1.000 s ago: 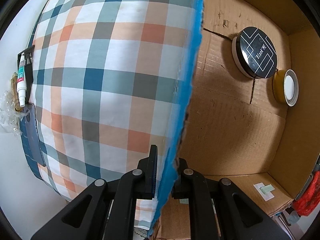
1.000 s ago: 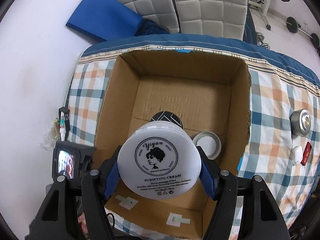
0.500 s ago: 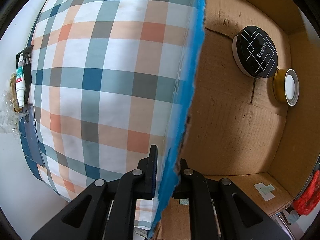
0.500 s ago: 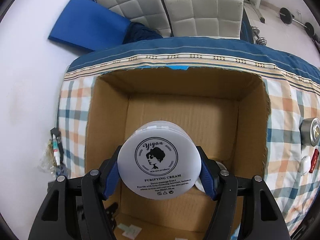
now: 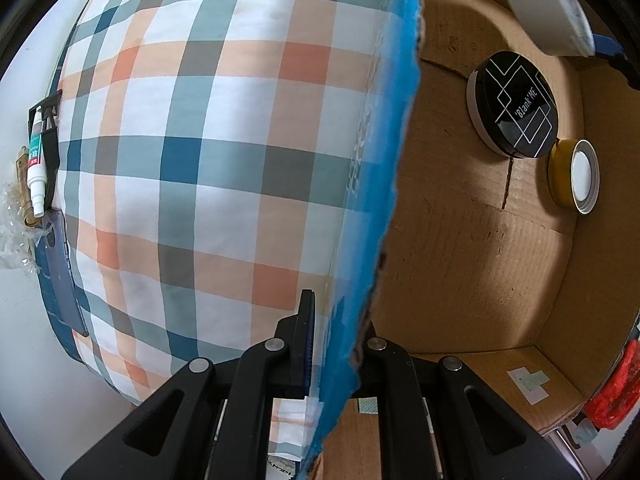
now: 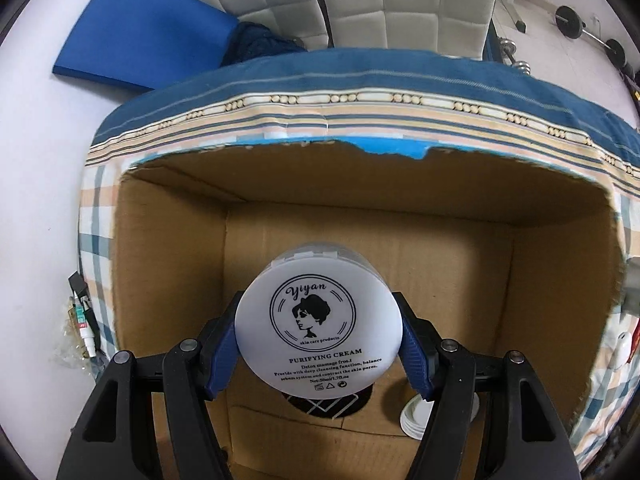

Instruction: Organize rigid objects

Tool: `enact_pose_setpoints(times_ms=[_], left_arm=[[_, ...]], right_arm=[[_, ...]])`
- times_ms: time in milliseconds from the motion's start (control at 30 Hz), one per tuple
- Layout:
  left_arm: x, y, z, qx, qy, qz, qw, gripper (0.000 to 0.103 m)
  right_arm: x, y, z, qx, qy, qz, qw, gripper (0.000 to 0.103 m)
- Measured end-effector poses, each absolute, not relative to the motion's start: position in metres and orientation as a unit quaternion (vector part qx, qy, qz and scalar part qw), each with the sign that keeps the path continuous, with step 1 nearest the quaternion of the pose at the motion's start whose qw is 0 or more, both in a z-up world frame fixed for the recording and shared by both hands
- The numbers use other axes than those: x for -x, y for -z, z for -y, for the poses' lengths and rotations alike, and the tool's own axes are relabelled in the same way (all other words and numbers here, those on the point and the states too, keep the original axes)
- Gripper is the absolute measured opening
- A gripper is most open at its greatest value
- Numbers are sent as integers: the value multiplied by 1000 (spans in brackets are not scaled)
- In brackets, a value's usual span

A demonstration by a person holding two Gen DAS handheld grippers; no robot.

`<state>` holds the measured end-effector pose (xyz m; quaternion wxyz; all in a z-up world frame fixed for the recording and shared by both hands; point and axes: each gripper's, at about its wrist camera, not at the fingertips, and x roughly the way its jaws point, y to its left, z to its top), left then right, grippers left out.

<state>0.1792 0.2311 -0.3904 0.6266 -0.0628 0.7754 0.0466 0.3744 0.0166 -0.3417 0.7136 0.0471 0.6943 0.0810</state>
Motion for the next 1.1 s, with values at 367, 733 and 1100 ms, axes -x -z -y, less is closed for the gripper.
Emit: enact_pose_setpoints(times_ms=[367, 733, 1100], left_arm=[[-182, 393, -229, 59, -45, -777, 626, 8], [-180, 394, -225, 54, -45, -776, 627, 8], [-177, 389, -218, 44, -44, -774, 630, 8]], right_arm=[[-384, 354, -24, -40, -79, -706, 703, 73], [-376, 330, -16, -48, -86, -696, 711, 102], [-311, 281, 16, -10, -47, -674, 737, 103]])
